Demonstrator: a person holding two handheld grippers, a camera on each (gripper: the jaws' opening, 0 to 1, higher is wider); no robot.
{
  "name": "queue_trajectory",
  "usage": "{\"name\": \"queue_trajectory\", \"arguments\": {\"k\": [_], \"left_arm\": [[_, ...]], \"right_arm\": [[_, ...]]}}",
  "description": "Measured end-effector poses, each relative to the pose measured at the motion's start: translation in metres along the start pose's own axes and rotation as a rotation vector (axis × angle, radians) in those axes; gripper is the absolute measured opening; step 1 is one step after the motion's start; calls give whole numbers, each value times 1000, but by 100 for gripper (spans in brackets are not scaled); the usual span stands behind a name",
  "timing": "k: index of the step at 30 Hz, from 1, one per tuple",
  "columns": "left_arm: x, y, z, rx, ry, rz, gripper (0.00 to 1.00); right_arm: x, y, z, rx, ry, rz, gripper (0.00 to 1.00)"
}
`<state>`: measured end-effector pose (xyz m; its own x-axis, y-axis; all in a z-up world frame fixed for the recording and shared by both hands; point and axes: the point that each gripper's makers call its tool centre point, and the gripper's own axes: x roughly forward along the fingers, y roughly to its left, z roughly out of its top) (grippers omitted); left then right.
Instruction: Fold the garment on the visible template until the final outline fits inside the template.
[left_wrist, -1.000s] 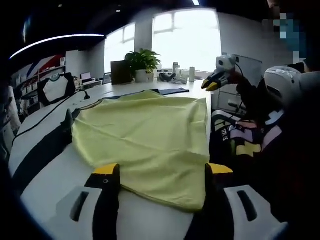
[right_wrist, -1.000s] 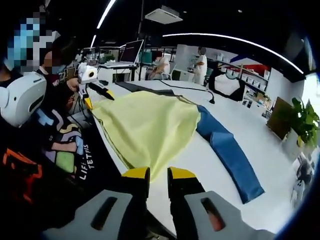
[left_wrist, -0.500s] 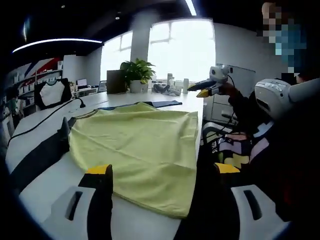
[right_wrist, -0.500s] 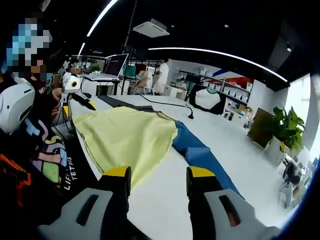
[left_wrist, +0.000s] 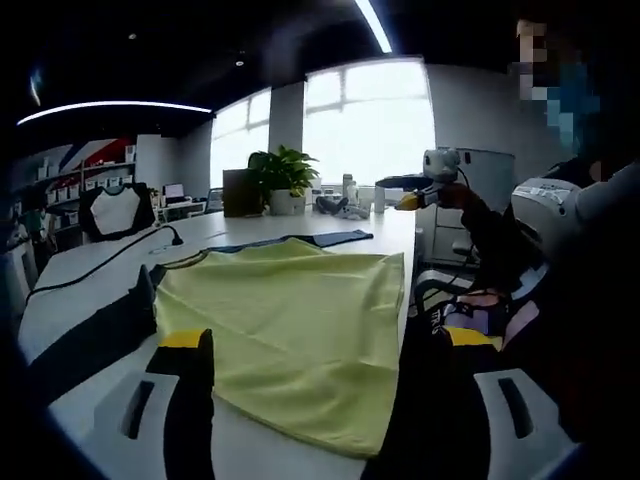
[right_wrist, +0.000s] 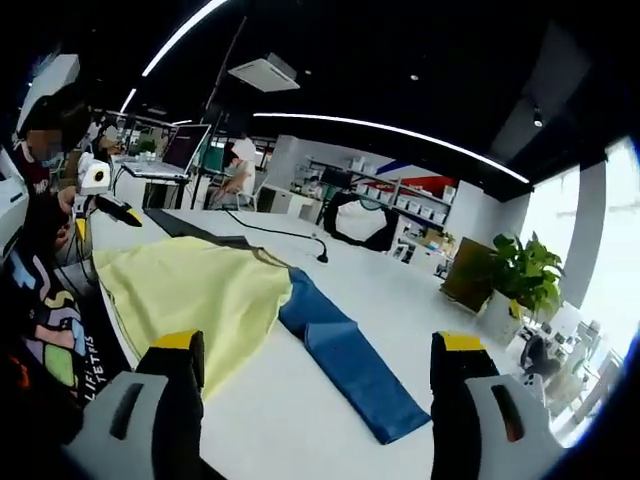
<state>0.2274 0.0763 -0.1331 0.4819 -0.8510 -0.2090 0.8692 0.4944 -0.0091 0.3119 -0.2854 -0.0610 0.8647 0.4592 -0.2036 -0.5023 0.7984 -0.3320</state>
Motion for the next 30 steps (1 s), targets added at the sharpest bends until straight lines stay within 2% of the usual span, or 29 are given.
{"name": "queue_trajectory", "arguments": {"k": [3,8,13,15,17,23,30], "left_arm": [[0,2,4,2,-14,9,98],[2,5,12,9,-39,26,99],[3,5,14,13,-44,31,99],[3,5,14,13,-44,34,99],[4,6,13,12,-41,36,99],[3,8,14,19,-50,44,99],[-1,10,18,25,-63,63,100]], "right_arm": [[2,-12,5,32,-26,-20,99],[8,-26,2,69,-31,-34,99],[14,-42,-6,116,-7,-60,99],[16,-44,-10,143,10,-48,97],[17,-48,-12,139,8,-58,97],[21,-71,-30,160,52,-105,96],[29,-96,-64,190,125,-148,91]]}}
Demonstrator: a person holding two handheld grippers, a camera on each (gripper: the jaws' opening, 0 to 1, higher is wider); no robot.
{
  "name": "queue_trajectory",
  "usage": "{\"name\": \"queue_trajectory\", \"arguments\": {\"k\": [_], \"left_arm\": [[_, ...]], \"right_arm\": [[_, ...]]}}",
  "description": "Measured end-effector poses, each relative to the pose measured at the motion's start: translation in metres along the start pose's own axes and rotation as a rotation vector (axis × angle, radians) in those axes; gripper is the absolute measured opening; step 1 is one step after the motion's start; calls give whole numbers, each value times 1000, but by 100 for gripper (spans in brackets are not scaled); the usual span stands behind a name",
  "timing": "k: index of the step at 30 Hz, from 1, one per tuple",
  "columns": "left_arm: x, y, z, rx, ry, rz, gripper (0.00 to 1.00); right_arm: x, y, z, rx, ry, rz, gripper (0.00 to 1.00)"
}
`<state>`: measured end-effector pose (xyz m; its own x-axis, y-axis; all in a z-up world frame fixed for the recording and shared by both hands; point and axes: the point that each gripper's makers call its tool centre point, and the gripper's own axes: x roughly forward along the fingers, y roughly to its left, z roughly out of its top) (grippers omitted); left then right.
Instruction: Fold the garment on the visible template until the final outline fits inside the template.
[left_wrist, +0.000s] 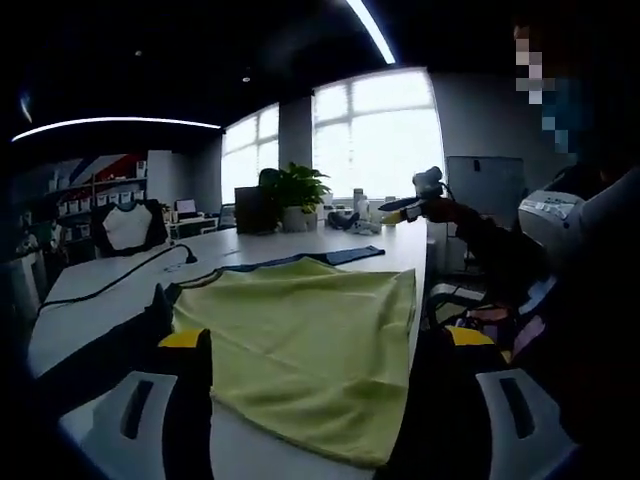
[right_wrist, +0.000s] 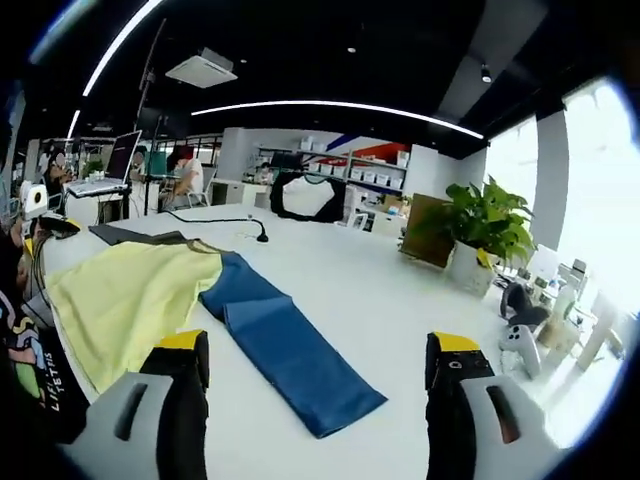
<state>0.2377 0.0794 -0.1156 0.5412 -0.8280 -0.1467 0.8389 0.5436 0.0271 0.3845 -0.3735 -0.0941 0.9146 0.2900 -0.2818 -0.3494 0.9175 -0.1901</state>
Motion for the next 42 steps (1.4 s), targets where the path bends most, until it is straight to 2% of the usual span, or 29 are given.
{"name": "queue_trajectory", "arguments": {"k": [6,7,8,11,12,13,15,18,21,25,27,33,42], "left_arm": [[-1,1,4,12,-8,17,99],[-1,5,8,-6,-24,44,98],[-2,6,9,-1,-27,46,97],[-5,6,15,8,-49,53,97],[-6,6,17,5,-53,54,97],[-6,6,17,4,-55,55,97],[-6,7,17,5,-51,62,97],[-6,8,16,1,-44,66,95],[-6,8,16,-5,-47,66,94],[-6,9,13,-9,-35,80,92],[-7,12,13,-14,-31,90,92],[-7,9,14,-17,-35,90,90],[-6,5,13,-16,-34,90,89]], "right_arm": [[13,-12,-21,26,48,-12,86],[17,-12,-27,14,68,-8,86],[21,-13,-35,11,97,-8,86],[29,-12,-47,11,126,-5,83],[31,-13,-50,22,131,-3,83],[34,-8,-52,84,122,24,82],[37,-7,-55,148,118,37,78],[41,-10,-64,122,143,14,74],[46,-11,-71,133,161,19,70],[50,-13,-82,142,177,12,60],[53,-13,-84,155,180,21,55],[53,-11,-90,172,184,21,51],[50,-14,-90,178,151,-26,43]]}}
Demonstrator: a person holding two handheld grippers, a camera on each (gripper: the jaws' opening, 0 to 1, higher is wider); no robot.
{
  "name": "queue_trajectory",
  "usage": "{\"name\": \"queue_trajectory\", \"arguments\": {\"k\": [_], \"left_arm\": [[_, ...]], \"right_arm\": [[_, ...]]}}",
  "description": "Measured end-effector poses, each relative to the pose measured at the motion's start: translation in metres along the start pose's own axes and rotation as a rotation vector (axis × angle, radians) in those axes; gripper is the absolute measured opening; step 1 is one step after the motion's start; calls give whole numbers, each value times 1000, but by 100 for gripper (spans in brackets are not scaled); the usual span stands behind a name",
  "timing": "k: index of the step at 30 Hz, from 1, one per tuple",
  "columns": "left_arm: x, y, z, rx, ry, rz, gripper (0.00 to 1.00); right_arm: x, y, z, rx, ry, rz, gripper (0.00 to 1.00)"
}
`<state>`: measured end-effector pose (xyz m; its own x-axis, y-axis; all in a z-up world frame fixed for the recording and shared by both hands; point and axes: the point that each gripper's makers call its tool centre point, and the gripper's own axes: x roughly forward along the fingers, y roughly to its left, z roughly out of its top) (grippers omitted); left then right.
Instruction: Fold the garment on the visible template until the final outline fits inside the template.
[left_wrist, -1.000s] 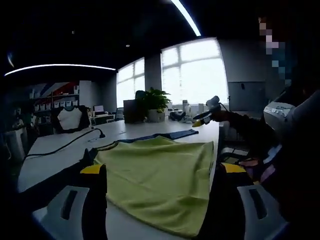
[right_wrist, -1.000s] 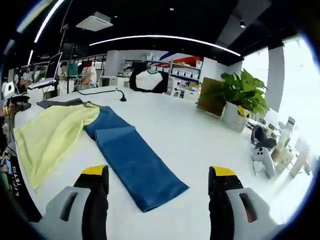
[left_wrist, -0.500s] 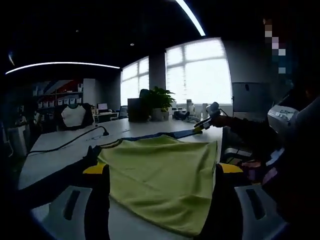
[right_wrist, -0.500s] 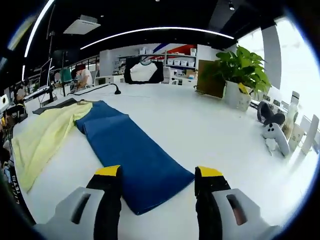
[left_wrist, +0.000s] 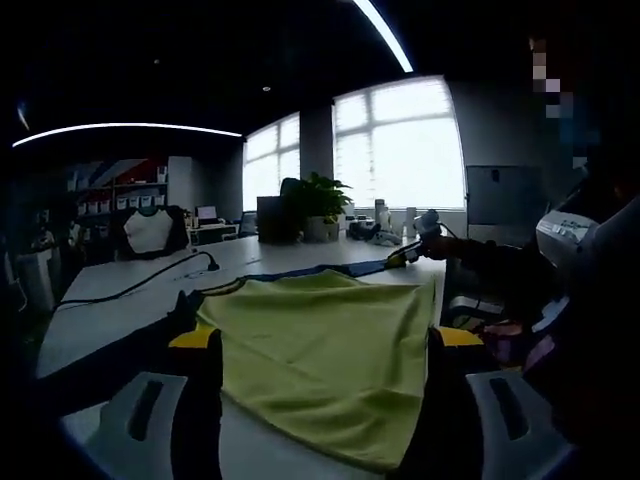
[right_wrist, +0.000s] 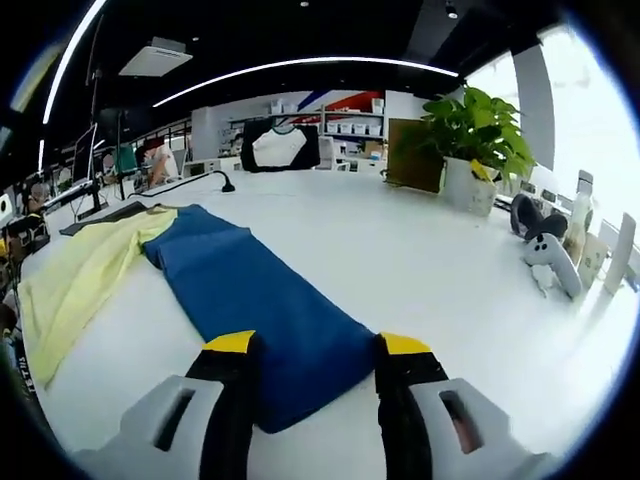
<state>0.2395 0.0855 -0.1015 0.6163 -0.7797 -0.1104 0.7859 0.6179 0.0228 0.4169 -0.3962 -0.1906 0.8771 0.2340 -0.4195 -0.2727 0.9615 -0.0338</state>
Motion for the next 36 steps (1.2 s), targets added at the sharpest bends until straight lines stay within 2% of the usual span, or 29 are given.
{"name": "queue_trajectory", "arguments": {"k": [5,8,12,13,16,20,24,26,29,32,33,34,36], "left_arm": [[-1,1,0,-1,3,-6,88],[0,2,0,-3,2,-7,87],[1,4,-2,-12,4,-8,86],[1,4,-2,-12,4,-7,86],[0,8,-2,-17,3,-1,85],[0,8,-3,-19,6,2,85],[2,5,-1,27,-1,-10,91],[2,6,4,11,-22,-10,93],[1,7,8,6,-41,-7,93],[0,6,9,29,-45,-8,98],[0,5,10,31,-45,-8,100],[-1,5,11,33,-50,-9,100],[-3,6,14,28,-65,-12,100]], "right_arm": [[3,0,2,-9,-8,-4,29],[5,-3,3,-18,-8,-12,16],[12,-9,5,-63,-3,-29,2],[14,-12,6,-103,7,-38,1],[23,-15,10,-177,3,-39,0],[31,-22,13,-107,23,-22,0],[36,-25,16,-103,39,-36,0],[37,-27,19,-83,46,-35,0],[35,-35,34,-65,26,-52,0],[32,-40,50,-90,-4,-64,0],[31,-40,56,-74,-30,-59,0],[29,-42,64,-15,-64,-49,0],[28,-48,74,46,-89,-36,0]]}}
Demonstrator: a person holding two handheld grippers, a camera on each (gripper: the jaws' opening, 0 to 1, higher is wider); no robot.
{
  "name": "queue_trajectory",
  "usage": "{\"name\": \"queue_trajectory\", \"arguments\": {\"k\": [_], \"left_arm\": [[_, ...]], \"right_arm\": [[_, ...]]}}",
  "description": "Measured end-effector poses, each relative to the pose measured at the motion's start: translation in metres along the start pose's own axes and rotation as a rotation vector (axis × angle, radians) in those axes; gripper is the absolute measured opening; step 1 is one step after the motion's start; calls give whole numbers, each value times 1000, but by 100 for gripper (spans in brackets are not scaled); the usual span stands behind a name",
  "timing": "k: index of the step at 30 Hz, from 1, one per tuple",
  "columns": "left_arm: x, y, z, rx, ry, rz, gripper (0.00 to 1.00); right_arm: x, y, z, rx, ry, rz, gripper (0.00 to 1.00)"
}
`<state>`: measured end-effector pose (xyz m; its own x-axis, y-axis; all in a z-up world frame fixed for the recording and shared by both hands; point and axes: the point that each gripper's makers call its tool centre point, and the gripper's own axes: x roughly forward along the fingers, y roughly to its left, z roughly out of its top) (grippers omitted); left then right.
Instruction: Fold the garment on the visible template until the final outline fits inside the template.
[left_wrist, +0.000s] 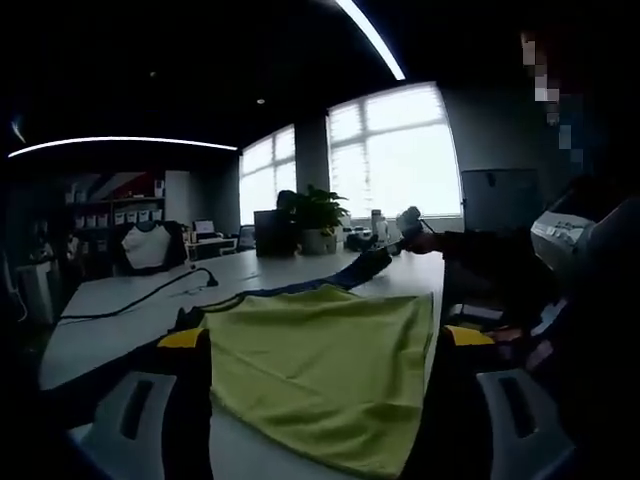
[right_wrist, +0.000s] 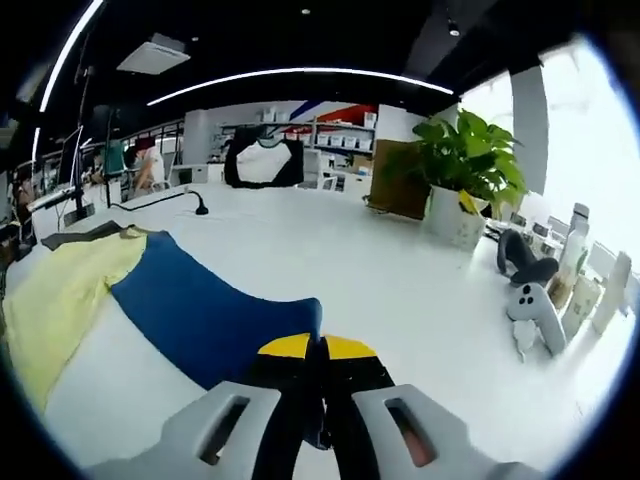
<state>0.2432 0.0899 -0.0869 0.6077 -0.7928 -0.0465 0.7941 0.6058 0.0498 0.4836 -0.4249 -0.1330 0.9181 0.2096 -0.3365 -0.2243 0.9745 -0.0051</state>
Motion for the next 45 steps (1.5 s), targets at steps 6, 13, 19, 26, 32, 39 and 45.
{"name": "queue_trajectory", "arguments": {"k": [6,13,19,26,32,39,45], "left_arm": [[4,0,3,-24,-34,12,100],[3,-2,18,-51,-102,9,100],[3,3,9,-29,-60,29,100],[2,5,4,-16,-35,45,100],[-2,7,4,-3,-22,55,100],[-3,9,0,-1,-6,60,100],[-3,11,-7,3,29,70,100]], "right_arm": [[9,-21,16,28,10,-30,0],[19,-34,44,36,3,-50,0],[17,-29,63,6,-9,-57,0],[12,-28,78,-51,-11,-51,0],[5,-41,93,-13,-33,-57,0],[-3,-24,111,-41,-55,-29,0],[-8,8,144,-110,-99,13,0]]}}
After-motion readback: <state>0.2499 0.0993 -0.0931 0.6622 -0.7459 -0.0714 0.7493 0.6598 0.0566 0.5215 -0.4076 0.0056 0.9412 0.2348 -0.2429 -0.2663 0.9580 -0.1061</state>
